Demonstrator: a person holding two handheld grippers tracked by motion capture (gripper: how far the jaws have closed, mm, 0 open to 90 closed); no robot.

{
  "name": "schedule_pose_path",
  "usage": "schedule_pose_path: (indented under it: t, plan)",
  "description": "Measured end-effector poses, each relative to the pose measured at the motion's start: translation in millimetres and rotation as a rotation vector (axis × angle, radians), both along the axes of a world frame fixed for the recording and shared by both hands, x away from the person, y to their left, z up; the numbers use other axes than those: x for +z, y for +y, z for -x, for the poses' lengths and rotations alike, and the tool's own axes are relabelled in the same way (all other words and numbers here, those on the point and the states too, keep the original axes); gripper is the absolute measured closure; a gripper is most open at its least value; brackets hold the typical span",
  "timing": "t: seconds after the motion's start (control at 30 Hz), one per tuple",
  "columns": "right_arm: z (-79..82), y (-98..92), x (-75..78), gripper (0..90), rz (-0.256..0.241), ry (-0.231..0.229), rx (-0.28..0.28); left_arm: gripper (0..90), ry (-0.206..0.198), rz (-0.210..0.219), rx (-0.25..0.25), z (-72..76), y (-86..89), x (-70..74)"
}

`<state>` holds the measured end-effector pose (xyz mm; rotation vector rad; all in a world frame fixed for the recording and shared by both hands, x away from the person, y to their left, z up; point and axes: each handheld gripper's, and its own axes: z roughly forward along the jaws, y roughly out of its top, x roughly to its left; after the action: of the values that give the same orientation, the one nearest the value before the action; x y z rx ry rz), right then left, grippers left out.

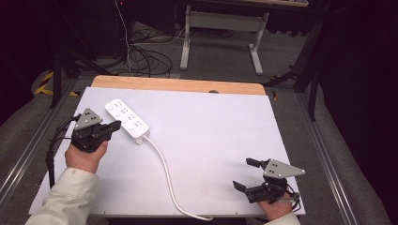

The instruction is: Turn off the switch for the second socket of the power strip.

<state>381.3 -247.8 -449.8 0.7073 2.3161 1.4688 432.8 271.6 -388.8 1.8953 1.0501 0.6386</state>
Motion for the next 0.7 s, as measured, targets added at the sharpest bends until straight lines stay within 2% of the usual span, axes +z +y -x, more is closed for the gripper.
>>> schedule_pose_path:
  t: [0.07, 0.33, 0.47, 0.6, 0.7]
  plan:
    - [0.0, 0.1, -0.1, 7.9, -0.001, 0.0, 0.002, 89.9, 0.022, -0.004, 0.001, -5.3, 0.5, -0.2]
    - [0.2, -0.1, 0.0, 7.9, 0.0, -0.001, 0.003, 89.8, 0.063, -0.02, 0.032, -26.4, 1.7, -3.6]
    - [0.0, -0.3, -0.1, 7.9, 0.0, 0.0, 0.005, 89.9, 0.088, -0.009, 0.062, -38.5, 4.3, -10.2]
    - [0.0, -0.2, -0.1, 7.9, 0.001, -0.001, 0.006, 89.9, 0.103, 0.003, 0.065, -46.2, 6.6, -14.7]
    - [0.0, -0.6, -0.1, 7.9, 0.001, 0.0, 0.006, 90.0, 0.122, 0.036, 0.054, -53.8, 9.9, -19.6]
